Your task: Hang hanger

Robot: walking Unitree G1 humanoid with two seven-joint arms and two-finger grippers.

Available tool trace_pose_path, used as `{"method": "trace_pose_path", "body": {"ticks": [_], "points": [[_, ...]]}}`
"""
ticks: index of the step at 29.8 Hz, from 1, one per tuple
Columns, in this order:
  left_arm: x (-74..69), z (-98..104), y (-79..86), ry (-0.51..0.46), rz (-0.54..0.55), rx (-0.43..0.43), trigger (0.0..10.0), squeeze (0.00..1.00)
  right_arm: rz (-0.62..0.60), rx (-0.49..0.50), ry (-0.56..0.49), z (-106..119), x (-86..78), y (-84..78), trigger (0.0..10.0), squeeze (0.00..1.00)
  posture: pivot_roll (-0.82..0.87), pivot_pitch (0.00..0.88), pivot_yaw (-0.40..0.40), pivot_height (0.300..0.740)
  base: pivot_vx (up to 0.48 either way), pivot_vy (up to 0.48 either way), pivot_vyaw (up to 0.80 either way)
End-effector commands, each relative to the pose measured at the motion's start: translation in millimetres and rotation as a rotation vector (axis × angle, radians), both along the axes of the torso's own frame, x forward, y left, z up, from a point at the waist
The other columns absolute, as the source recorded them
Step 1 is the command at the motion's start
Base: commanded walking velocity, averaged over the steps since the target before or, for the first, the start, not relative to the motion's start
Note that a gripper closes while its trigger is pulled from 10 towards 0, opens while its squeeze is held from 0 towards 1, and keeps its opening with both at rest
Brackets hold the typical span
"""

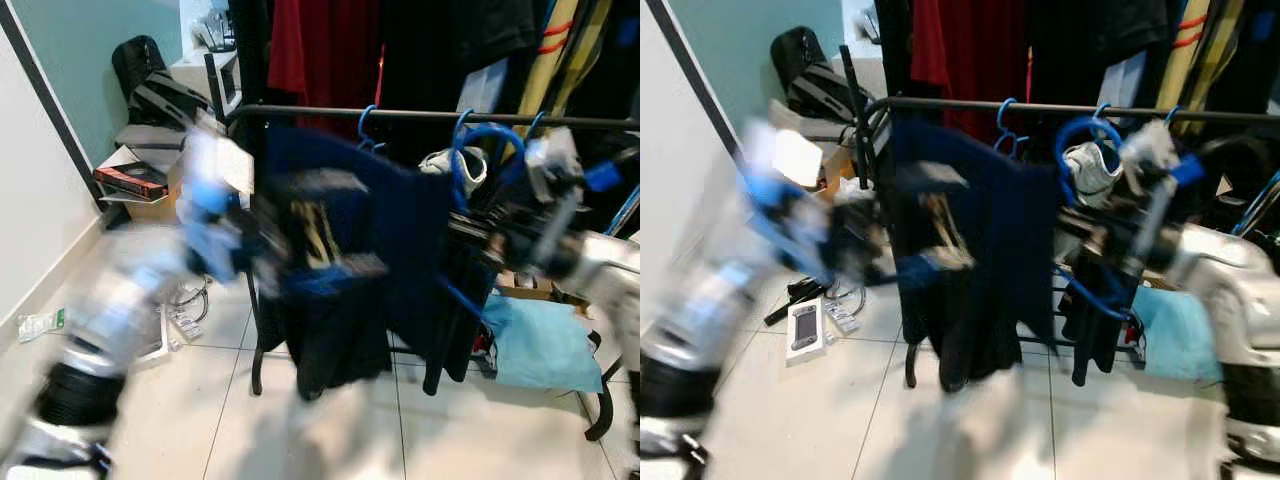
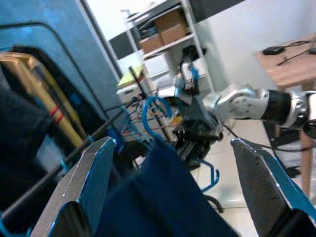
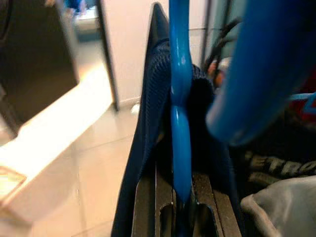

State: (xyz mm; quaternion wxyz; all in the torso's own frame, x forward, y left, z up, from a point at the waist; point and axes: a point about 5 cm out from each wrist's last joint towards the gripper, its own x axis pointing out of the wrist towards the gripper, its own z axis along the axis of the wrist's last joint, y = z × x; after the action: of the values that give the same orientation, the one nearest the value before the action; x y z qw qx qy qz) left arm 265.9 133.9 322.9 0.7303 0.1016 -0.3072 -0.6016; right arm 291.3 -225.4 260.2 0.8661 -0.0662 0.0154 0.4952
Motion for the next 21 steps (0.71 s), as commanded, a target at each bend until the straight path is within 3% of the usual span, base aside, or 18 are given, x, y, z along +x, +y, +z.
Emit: {"method": "trace_pose_path", "body": {"ticks": [1,3,8,13,15,18,19,21], "points": [[1.0,2,4.0,-0.005,-0.015,0.073,10.0,0.00,0.136,-0.050,-0.028,3,-9.0,12.1,10.0,0.00,-0.07,0.000,0.042,0.740,0.000,0.000,0.00],[1.0,2,4.0,-0.005,-0.015,0.073,10.0,0.00,0.136,-0.050,-0.028,3,-9.0,12.1,10.0,0.00,-0.07,0.000,0.042,0.740,0.000,0.000,0.00],[3.7,18,10.0,-0.101,0.003,0.189,10.0,0.00,0.280,-0.105,-0.021,-6,-14.6,32.0,10.0,0.00,-0.06,0.000,0.054,0.740,0.000,0.000,0.00],[4.1,23,5.1,-0.132,0.008,0.216,10.0,0.00,0.283,-0.067,-0.082,0,-8.3,43.1,10.0,0.00,-0.06,0.000,0.061,0.740,0.000,0.000,0.00],[10.2,26,3.3,-0.143,0.086,0.156,10.0,0.00,0.131,-0.002,-0.166,10,10.3,41.2,10.0,0.00,-0.07,0.000,0.061,0.740,0.000,0.000,0.00],[14.2,26,3.9,-0.139,0.132,0.103,10.0,0.00,0.040,0.031,-0.196,15,19.8,37.9,10.0,0.00,-0.07,0.000,0.061,0.740,0.000,0.000,0.00],[19.3,26,3.9,-0.122,0.189,0.024,10.0,0.00,-0.045,0.084,-0.219,19,27.8,35.3,10.0,0.00,-0.07,0.000,0.058,0.740,0.000,0.000,0.00],[19.3,26,3.9,-0.122,0.189,0.024,10.0,0.00,-0.045,0.084,-0.219,19,27.8,35.3,10.0,0.00,-0.07,0.000,0.058,0.740,0.000,0.000,0.00]]}}
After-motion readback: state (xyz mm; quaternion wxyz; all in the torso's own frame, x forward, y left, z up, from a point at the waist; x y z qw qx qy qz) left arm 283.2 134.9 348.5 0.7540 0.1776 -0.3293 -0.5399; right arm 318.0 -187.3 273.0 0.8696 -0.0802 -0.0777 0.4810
